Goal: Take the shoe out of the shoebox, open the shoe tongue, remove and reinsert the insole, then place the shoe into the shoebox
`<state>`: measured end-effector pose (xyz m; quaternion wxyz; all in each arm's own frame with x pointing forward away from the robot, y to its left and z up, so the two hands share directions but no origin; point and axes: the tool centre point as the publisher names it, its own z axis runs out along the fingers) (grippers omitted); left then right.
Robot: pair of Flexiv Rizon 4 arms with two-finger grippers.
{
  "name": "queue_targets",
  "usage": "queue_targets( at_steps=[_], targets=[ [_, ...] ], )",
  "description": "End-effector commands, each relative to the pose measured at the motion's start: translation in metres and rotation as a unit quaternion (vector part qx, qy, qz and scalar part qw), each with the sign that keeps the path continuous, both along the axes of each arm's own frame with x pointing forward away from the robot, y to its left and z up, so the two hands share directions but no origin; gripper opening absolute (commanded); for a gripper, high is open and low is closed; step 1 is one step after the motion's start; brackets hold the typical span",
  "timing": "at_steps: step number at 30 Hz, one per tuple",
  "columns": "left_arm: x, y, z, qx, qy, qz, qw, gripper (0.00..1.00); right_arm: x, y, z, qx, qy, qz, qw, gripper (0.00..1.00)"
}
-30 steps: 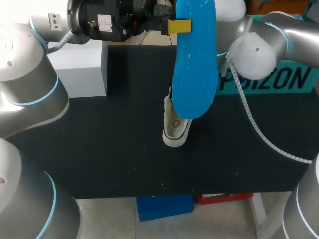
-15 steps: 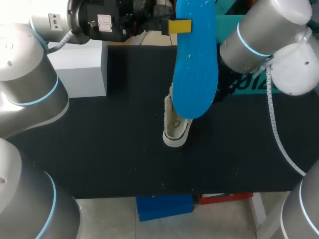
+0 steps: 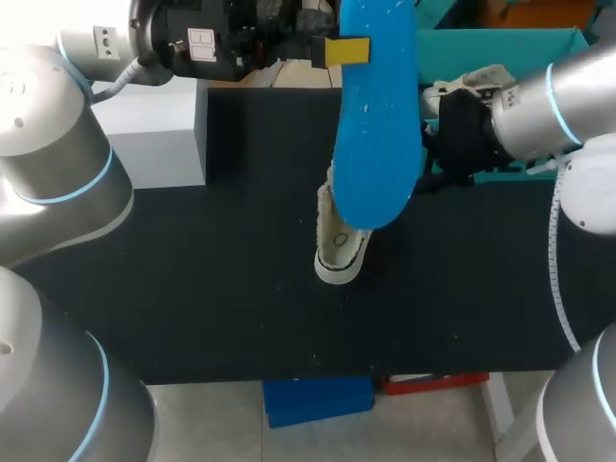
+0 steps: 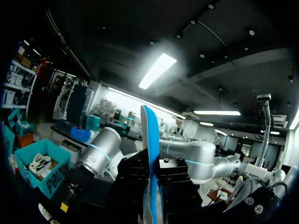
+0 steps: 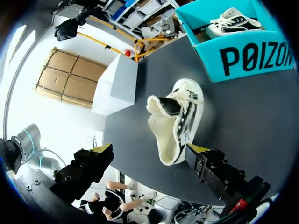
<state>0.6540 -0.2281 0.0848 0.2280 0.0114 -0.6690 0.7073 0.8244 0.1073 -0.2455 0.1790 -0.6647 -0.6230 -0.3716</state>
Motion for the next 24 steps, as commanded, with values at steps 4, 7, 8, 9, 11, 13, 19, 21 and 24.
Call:
queue_targets(
  at_steps=[4, 7, 8, 9, 11, 13, 19, 21, 24],
  targets=[
    [-0.001, -0.001, 0.0, 0.0, 0.0, 0.001, 1.0, 0.0, -0.007, -0.003, 0.001, 0.198, -0.038, 0.032, 0.979, 1.0],
    [-0.001, -0.001, 0.0, 0.0, 0.0, 0.001, 1.0, 0.0, -0.006, -0.003, 0.002, 0.201, -0.038, 0.032, 0.978, 1.0],
    [-0.001, -0.001, 0.0, 0.0, 0.0, 0.001, 1.0, 0.0, -0.006, -0.003, 0.003, 0.215, -0.037, 0.032, 0.975, 1.0],
    [-0.001, -0.001, 0.0, 0.0, 0.0, 0.001, 1.0, 0.0, -0.006, -0.003, 0.003, 0.227, -0.035, 0.031, 0.973, 1.0],
    [-0.001, -0.001, 0.0, 0.0, 0.0, 0.001, 1.0, 0.0, -0.005, -0.004, 0.005, 0.239, -0.035, 0.03, 0.97, 1.0],
    [-0.001, -0.001, 0.0, 0.0, 0.0, 0.001, 1.0, 0.0, -0.005, -0.003, 0.005, 0.268, -0.03, 0.032, 0.963, 1.0],
    [-0.001, -0.001, 0.0, 0.0, 0.0, 0.001, 1.0, 0.0, -0.003, -0.002, 0.008, 0.276, -0.032, 0.033, 0.96, 1.0],
    [-0.001, -0.001, 0.0, 0.0, 0.0, 0.001, 1.0, 0.0, -0.002, -0.002, 0.009, 0.278, -0.031, 0.033, 0.959, 1.0],
    [-0.001, -0.001, 0.0, 0.0, 0.0, 0.001, 1.0, 0.0, -0.001, -0.002, 0.01, 0.297, -0.027, 0.034, 0.954, 1.0]
  ],
)
